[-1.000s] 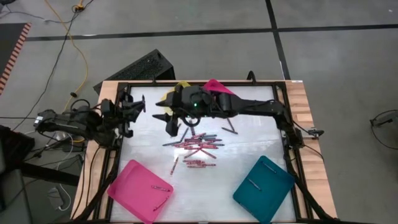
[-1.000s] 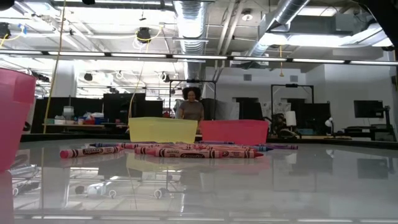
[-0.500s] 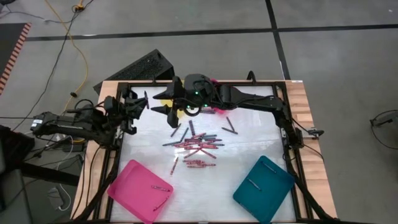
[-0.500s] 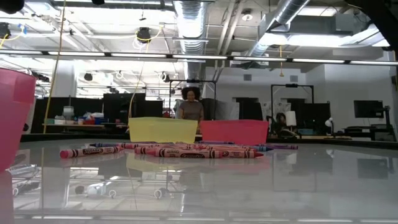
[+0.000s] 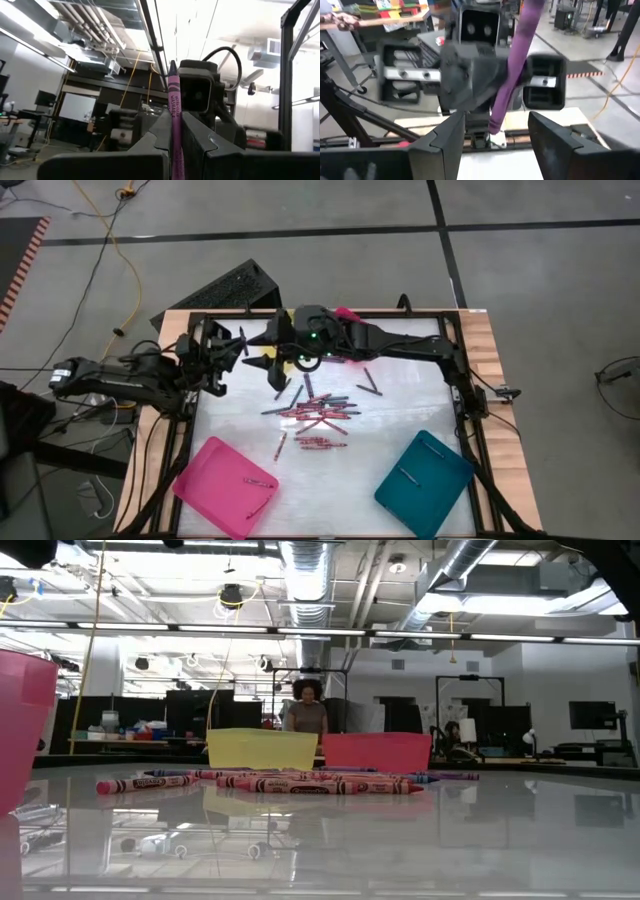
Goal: Sort crayons
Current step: Put the purple crayon into the yellow bin
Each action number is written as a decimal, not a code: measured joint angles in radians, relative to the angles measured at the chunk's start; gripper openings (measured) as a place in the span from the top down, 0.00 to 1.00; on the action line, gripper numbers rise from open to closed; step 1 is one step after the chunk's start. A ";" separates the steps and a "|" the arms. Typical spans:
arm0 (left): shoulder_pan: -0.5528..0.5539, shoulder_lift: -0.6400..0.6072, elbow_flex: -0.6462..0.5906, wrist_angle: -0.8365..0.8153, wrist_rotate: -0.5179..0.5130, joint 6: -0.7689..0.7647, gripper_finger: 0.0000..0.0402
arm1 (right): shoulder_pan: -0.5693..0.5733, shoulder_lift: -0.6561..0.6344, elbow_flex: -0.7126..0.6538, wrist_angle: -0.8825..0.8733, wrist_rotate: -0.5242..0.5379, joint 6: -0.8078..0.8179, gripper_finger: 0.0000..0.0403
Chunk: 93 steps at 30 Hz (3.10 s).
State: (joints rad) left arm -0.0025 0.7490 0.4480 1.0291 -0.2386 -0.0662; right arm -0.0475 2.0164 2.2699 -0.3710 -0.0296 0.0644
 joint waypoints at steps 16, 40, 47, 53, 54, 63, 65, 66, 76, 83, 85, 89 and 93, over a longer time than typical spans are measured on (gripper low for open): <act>0.000 0.024 0.001 0.012 -0.002 -0.019 0.98 | -0.011 0.000 -0.051 0.040 0.001 0.015 0.53; 0.000 0.034 0.001 -0.032 -0.006 -0.014 0.98 | -0.020 0.001 -0.050 0.021 0.005 0.047 0.98; 0.000 0.034 0.001 -0.085 -0.066 -0.016 0.95 | -0.022 0.001 -0.050 -0.004 0.058 0.076 0.99; 0.000 0.032 0.001 -0.124 -0.084 -0.018 0.80 | -0.050 -0.002 -0.050 -0.055 0.073 0.089 0.99; 0.000 0.028 0.001 -0.138 -0.096 -0.018 0.77 | -0.056 -0.002 -0.050 -0.073 0.073 0.089 0.99; -0.001 0.021 0.001 -0.291 -0.191 -0.021 0.56 | -0.114 -0.031 -0.050 -0.210 0.089 0.096 0.99; -0.001 0.021 0.001 -0.331 -0.218 -0.023 0.54 | -0.124 -0.060 -0.050 -0.300 0.080 0.087 0.99; -0.001 0.021 0.001 -0.354 -0.230 -0.028 0.53 | -0.130 -0.073 -0.050 -0.345 0.079 0.075 0.99; -0.001 0.004 0.000 -0.597 -0.281 -0.159 0.51 | -0.254 -0.295 -0.050 -0.990 0.160 0.060 0.99; 0.000 0.003 0.000 -0.620 -0.279 -0.182 0.50 | -0.379 -0.374 -0.048 -1.001 0.296 0.071 0.99; 0.000 0.003 0.000 -0.620 -0.281 -0.183 0.50 | -0.413 -0.356 -0.048 -1.003 0.301 0.070 0.99; 0.000 0.003 0.000 -0.621 -0.270 -0.198 0.50 | -0.469 -0.278 -0.050 -1.011 0.298 0.023 0.99; -0.001 0.003 0.000 -0.620 -0.264 -0.232 0.50 | -0.534 -0.173 -0.050 -1.015 0.264 -0.034 0.99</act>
State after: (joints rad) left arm -0.0030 0.7517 0.4484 0.4086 -0.5022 -0.2982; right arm -0.5815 1.8434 2.2204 -1.3859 0.2348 0.0300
